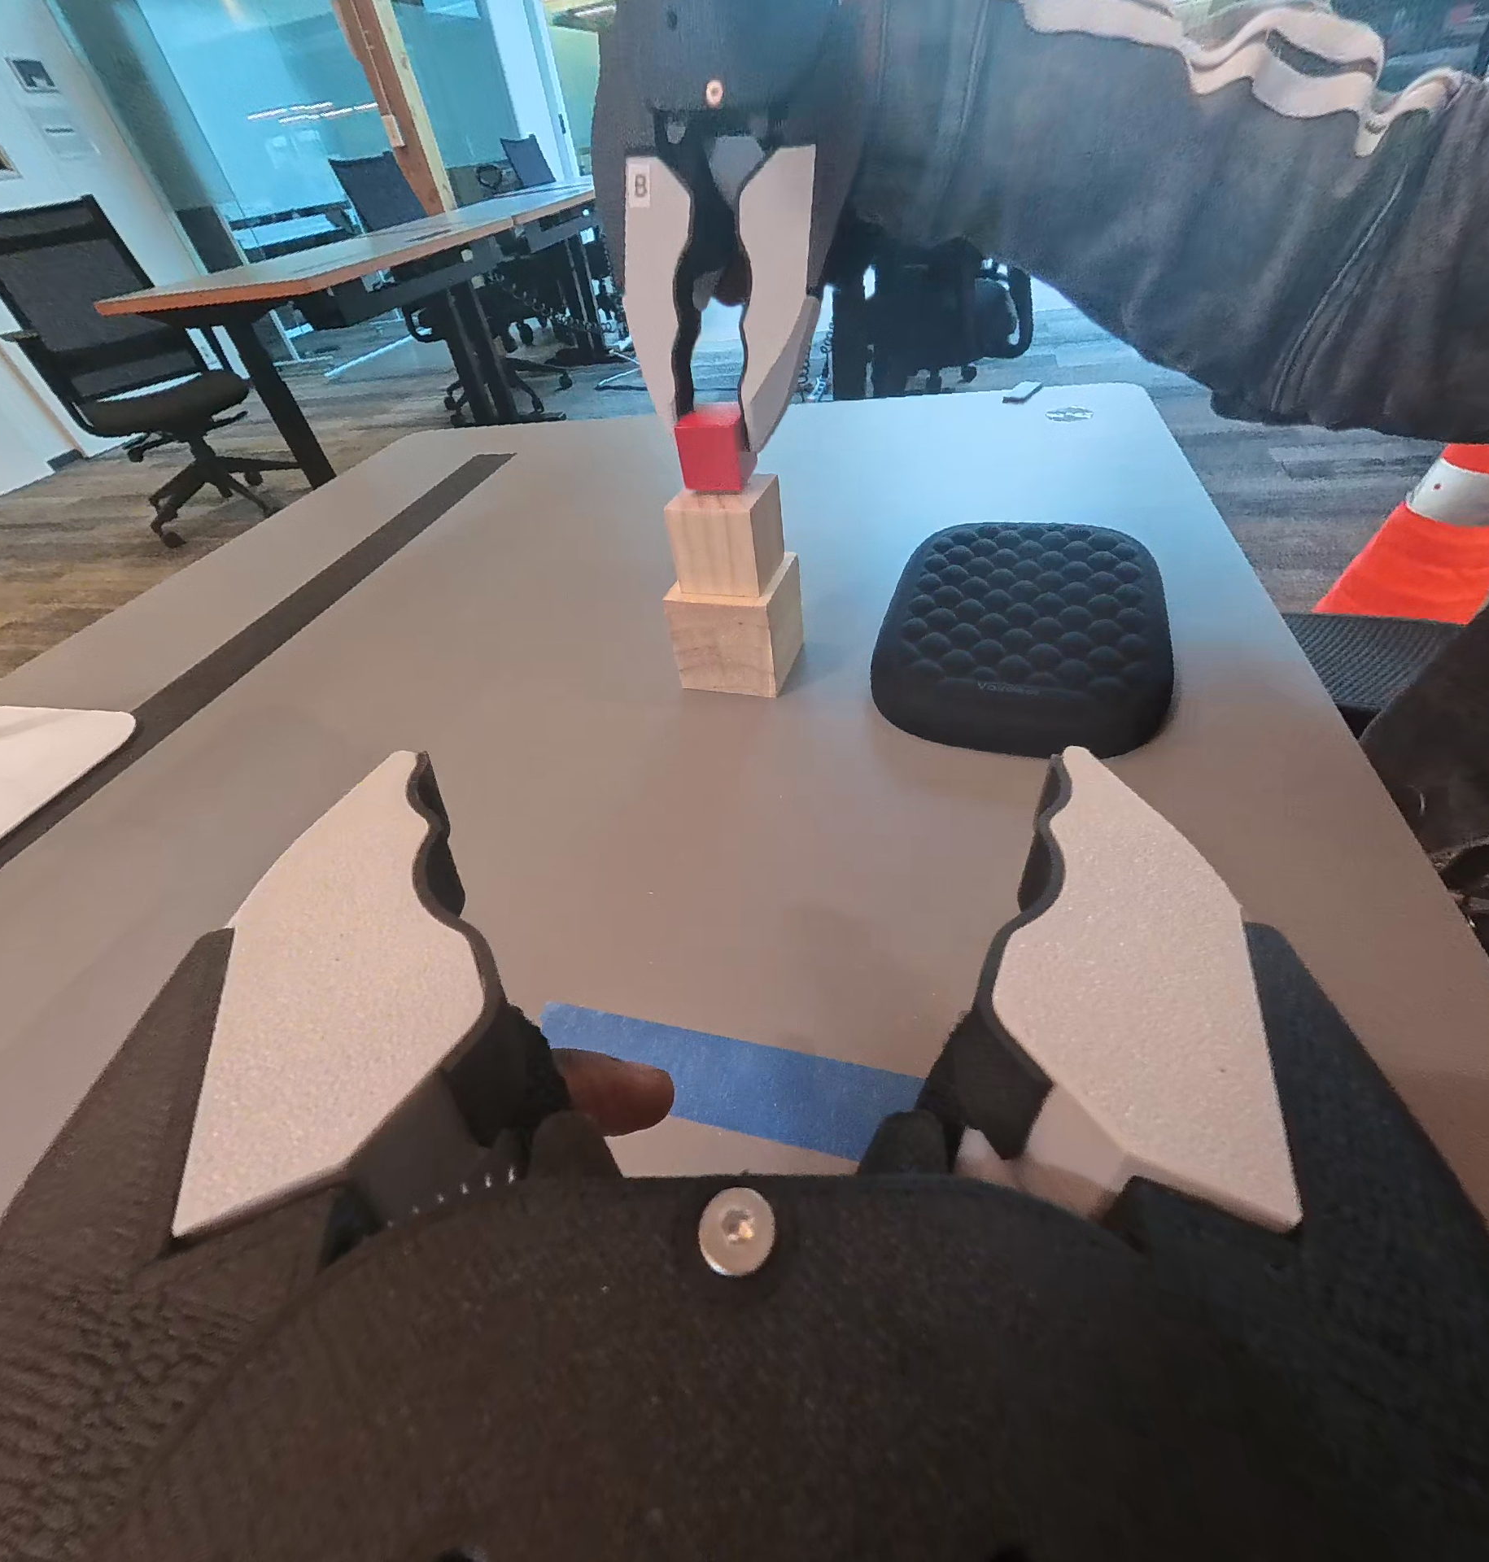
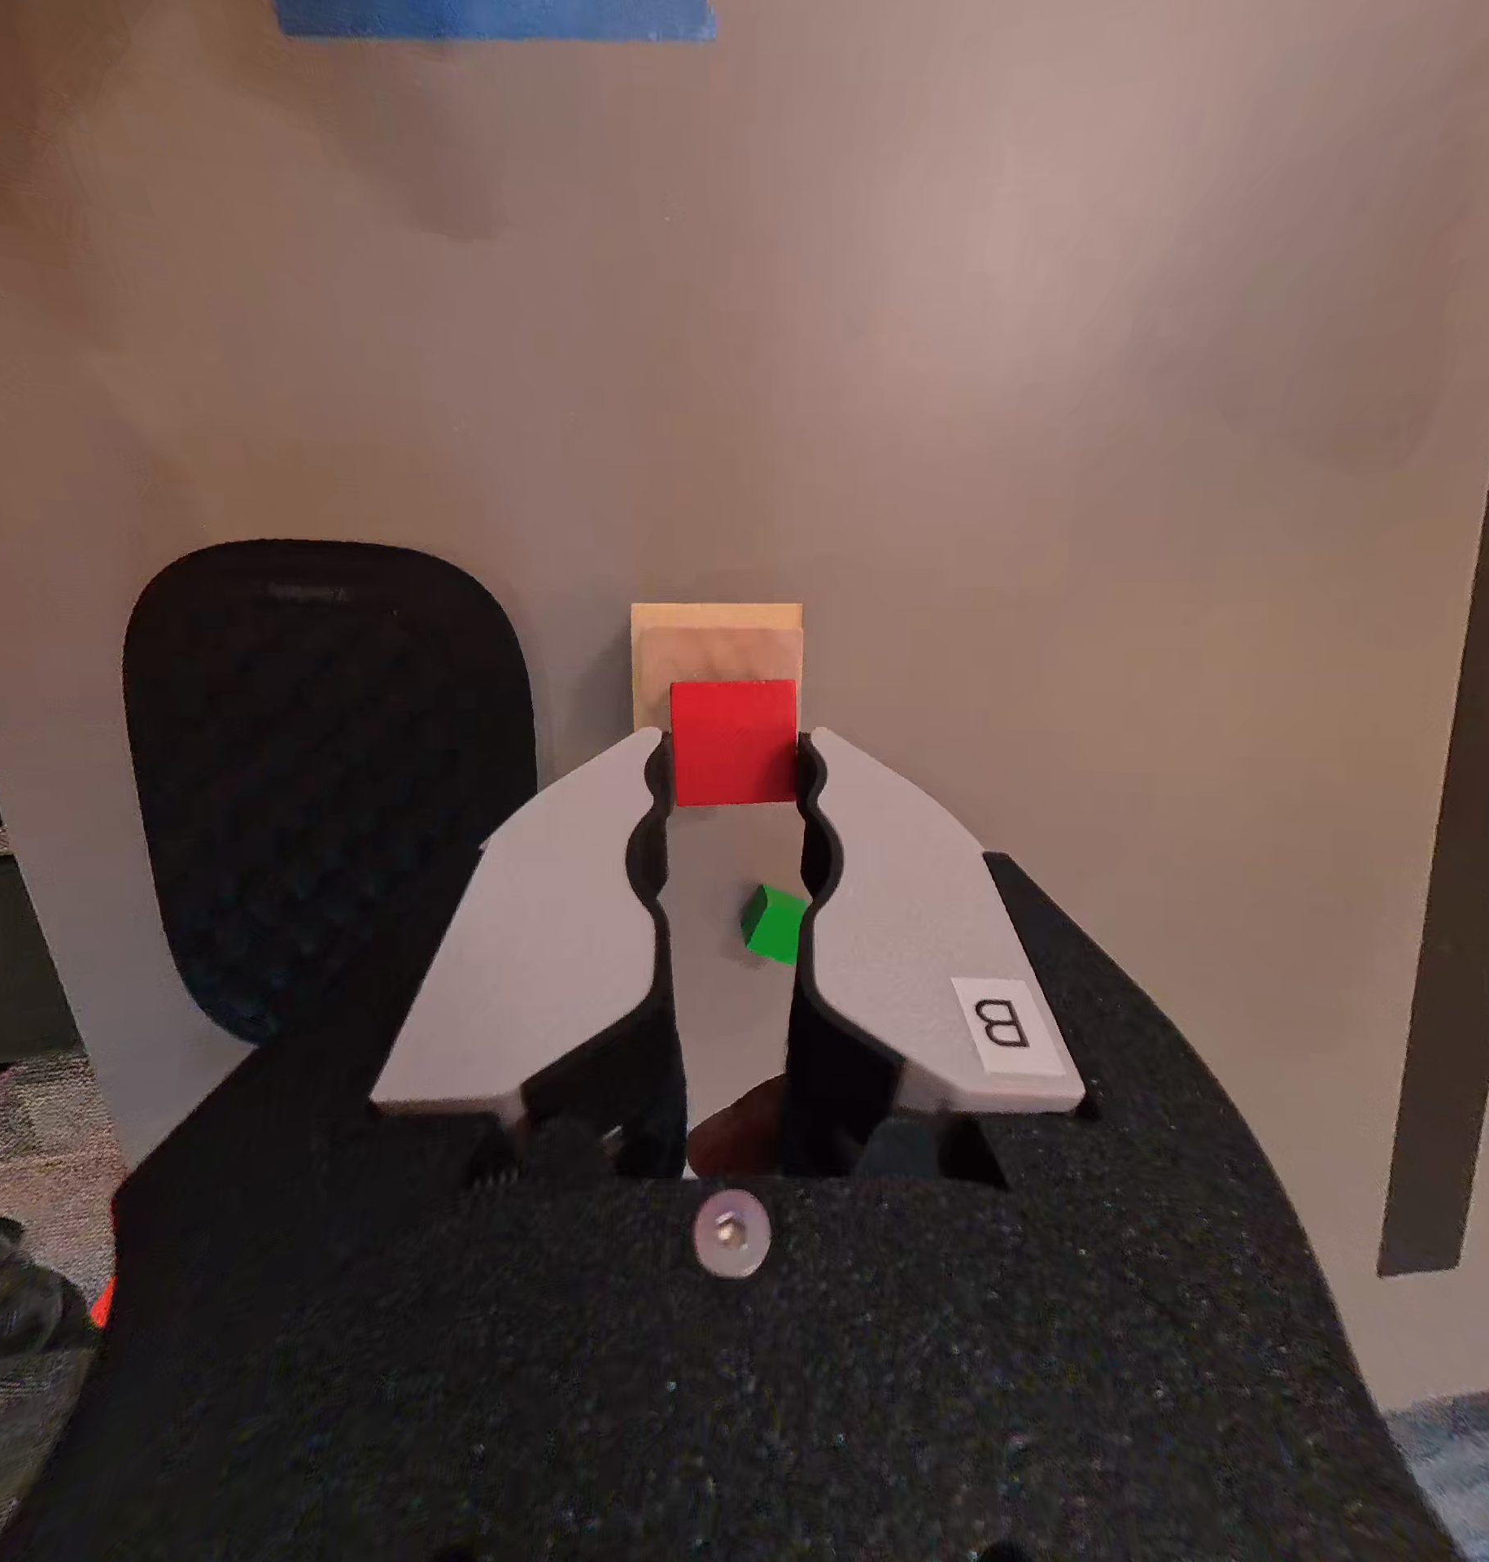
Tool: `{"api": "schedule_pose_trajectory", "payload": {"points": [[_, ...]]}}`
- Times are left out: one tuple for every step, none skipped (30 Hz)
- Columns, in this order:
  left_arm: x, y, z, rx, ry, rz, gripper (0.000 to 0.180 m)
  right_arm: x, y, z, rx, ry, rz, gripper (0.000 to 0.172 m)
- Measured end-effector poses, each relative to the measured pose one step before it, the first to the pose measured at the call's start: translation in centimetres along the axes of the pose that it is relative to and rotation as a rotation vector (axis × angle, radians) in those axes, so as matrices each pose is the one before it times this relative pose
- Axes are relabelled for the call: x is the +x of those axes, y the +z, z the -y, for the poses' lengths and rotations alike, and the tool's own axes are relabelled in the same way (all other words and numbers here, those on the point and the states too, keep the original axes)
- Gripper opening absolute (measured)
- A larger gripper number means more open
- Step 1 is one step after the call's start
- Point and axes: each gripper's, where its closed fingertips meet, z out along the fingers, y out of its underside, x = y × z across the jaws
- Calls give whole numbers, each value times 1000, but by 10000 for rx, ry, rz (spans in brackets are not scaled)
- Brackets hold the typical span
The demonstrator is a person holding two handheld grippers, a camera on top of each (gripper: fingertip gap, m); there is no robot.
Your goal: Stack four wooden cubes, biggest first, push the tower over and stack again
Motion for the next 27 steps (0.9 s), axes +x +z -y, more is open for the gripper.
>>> {"api": "schedule_pose_trajectory", "payload": {"points": [[8,16,-7,0,-1,-7,129,-59,75,37,20,47,45,28],[-1,2,3,2,2,0,129,-68,41,99,62,27,49,28],[-8,-6,-9,-5,-5,-2,129,-26,32,122,74,10,28,28],[-10,-1,-11,1,-9,3,129,20,43,78,50,8,-2,28],[-32,-6,-4,0,-6,7,129,46,70,2,0,21,-6,28],[-21,7,-34,-11,-3,7,129,6,68,-68,-35,36,28,28],[-31,2,-52,-16,-9,9,129,-18,78,-71,-34,46,40,28],[-15,3,-38,-12,-13,-3,129,49,33,7,22,51,-21,28],[3,9,-3,-3,-10,-10,129,55,-29,96,92,52,-45,29],[28,6,21,7,2,-13,129,-18,-134,141,149,61,-16,38],[23,2,10,6,13,-8,129,-20,-301,147,191,102,-16,44],[10,8,0,-4,14,-1,129,61,-486,59,226,147,-87,46],[-10,-3,8,-2,4,5,129,216,-641,-12,290,178,-195,47],[-27,-12,7,11,-11,8,129,285,-702,-110,362,234,-224,47],[-20,-10,37,19,-16,4,129,357,-633,-290,354,350,-214,46],[-13,-28,50,23,-9,3,129,510,-461,-615,240,458,-243,45],[-2,-1,34,21,0,3,129,717,-185,-1057,25,519,-293,44],[17,15,26,9,5,-2,129,734,172,-1428,-207,506,-262,44],[51,12,16,0,5,-18,129,584,545,-1659,-403,442,-154,44],[49,29,-2,-10,11,-17,129,346,859,-1643,-476,328,-27,45],[30,31,-24,-21,22,-4,129,141,1023,-1427,-421,219,55,46],[12,15,-40,-23,23,3,129,131,1007,-1144,-319,153,19,46],[-21,21,-47,-8,2,9,129,237,919,-870,-222,122,-67,46],[-44,8,-48,-2,-28,9,129,262,781,-684,-178,105,-101,45],[-60,11,-47,-7,-45,5,129,238,680,-482,-126,65,-92,44],[-39,1,-49,-10,-28,3,129,153,586,-203,-15,-3,-53,43],[-21,6,-12,-1,3,9,129,42,491,-22,77,-28,10,42]]}}
